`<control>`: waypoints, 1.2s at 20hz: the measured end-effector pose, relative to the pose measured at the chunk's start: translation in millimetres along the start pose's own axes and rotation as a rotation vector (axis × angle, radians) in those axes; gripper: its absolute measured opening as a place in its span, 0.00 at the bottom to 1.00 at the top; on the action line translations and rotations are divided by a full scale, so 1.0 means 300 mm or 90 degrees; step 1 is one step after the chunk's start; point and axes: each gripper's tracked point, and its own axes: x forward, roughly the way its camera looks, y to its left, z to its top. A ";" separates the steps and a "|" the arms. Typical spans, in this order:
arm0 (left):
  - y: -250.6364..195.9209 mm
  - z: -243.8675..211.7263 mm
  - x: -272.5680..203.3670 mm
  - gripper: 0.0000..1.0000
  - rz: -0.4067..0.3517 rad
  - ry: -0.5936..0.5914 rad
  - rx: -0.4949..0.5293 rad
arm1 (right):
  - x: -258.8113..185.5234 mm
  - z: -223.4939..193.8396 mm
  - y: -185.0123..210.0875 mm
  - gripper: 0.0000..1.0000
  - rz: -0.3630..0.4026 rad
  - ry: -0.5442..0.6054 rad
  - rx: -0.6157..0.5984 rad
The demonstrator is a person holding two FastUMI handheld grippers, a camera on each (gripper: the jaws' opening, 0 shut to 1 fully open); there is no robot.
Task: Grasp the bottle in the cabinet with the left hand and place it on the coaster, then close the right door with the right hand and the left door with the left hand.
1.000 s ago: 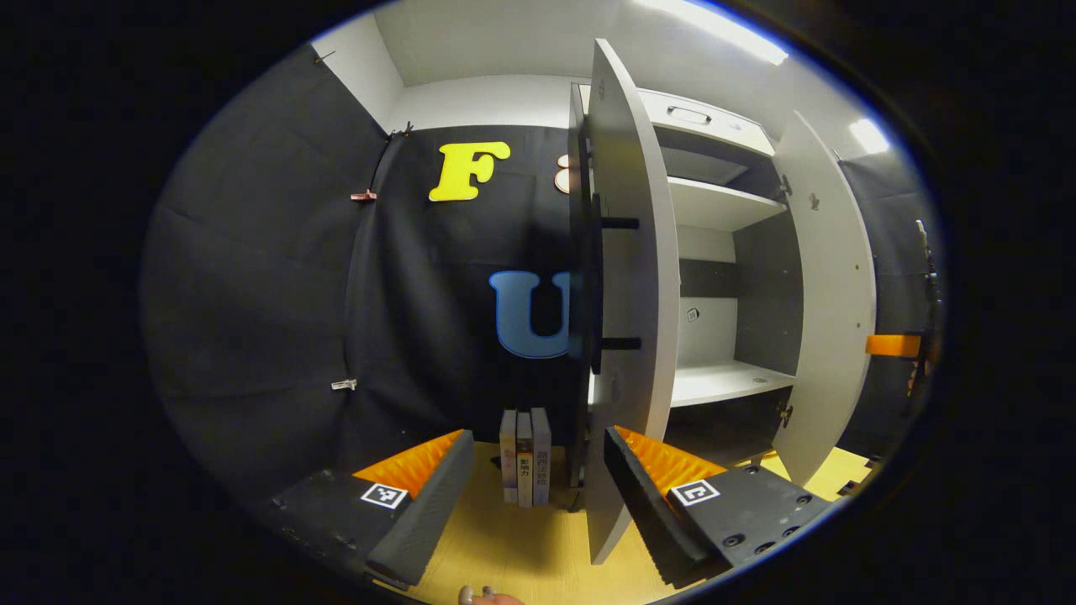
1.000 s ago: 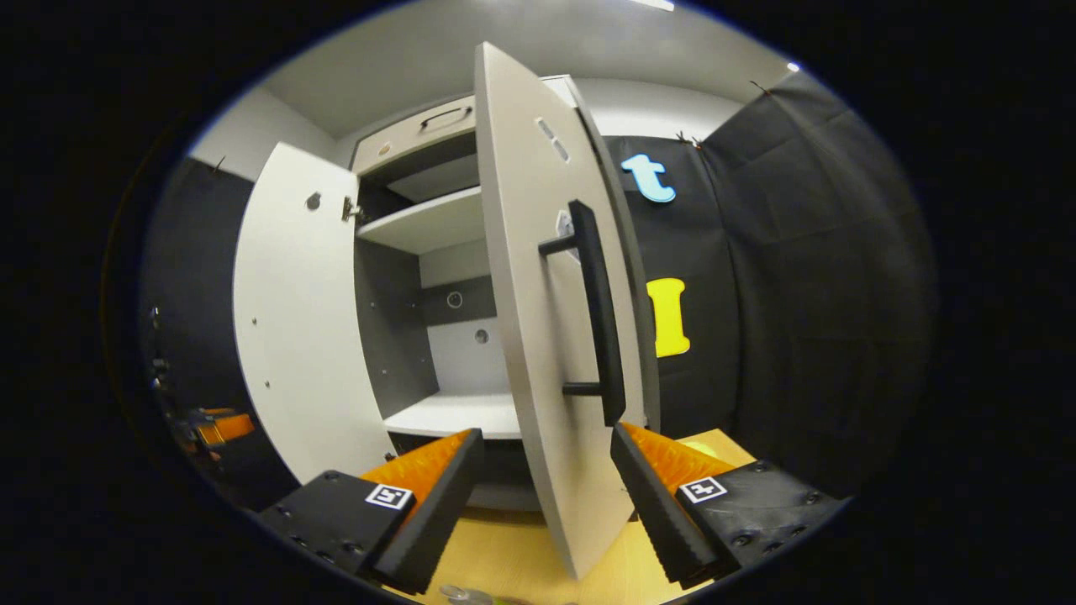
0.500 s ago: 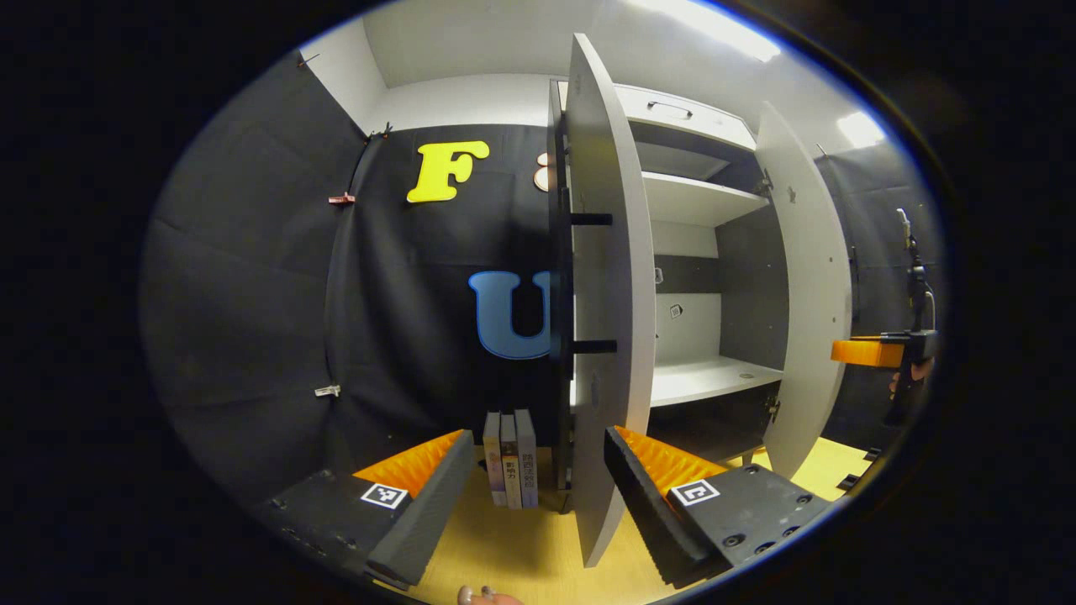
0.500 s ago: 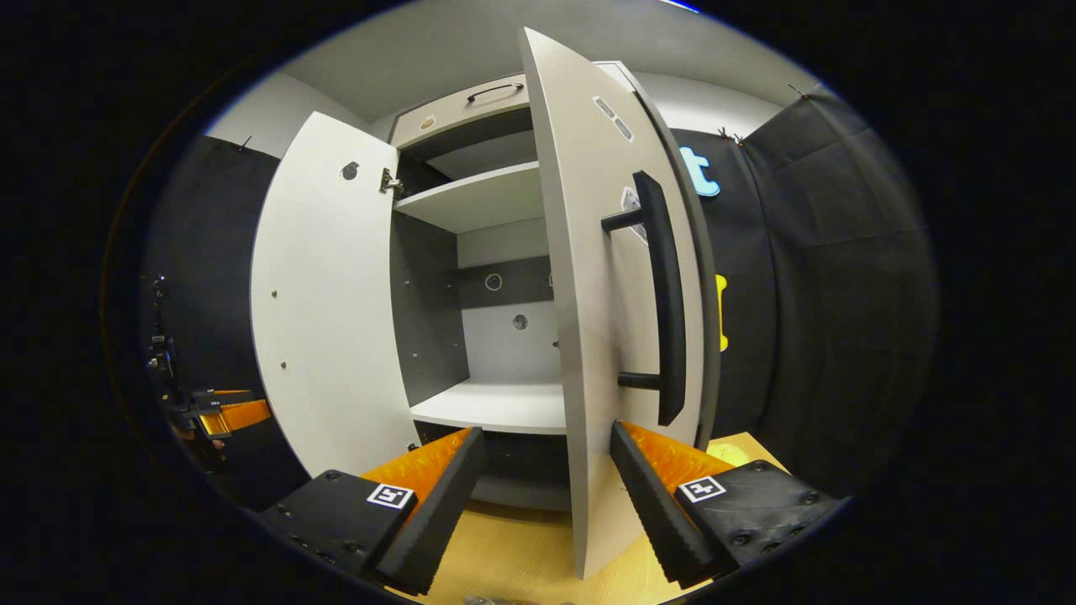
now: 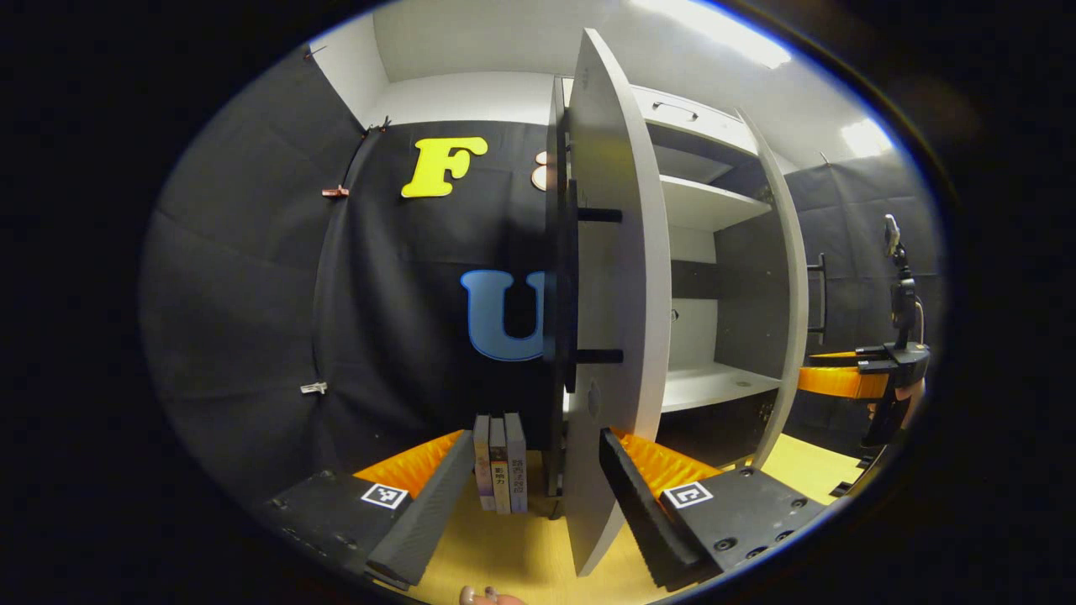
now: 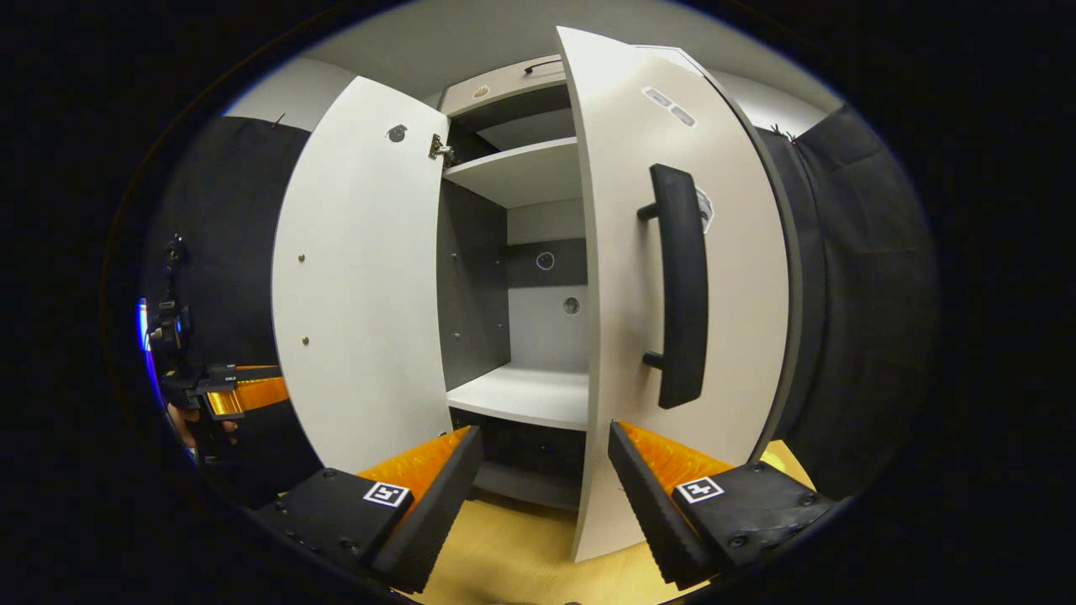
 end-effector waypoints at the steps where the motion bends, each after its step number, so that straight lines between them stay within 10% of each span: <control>1: -0.003 0.003 0.002 0.94 -0.005 0.000 0.003 | -0.020 -0.001 -0.032 0.99 -0.012 0.001 0.001; 9: -0.118 -0.001 0.028 0.93 -0.059 0.001 -0.010 | -0.118 -0.014 -0.185 0.99 -0.097 0.002 -0.033; 24: -0.641 0.057 0.260 0.93 -0.071 -0.053 -0.008 | -0.200 0.080 -0.514 0.98 -0.061 -0.007 -0.072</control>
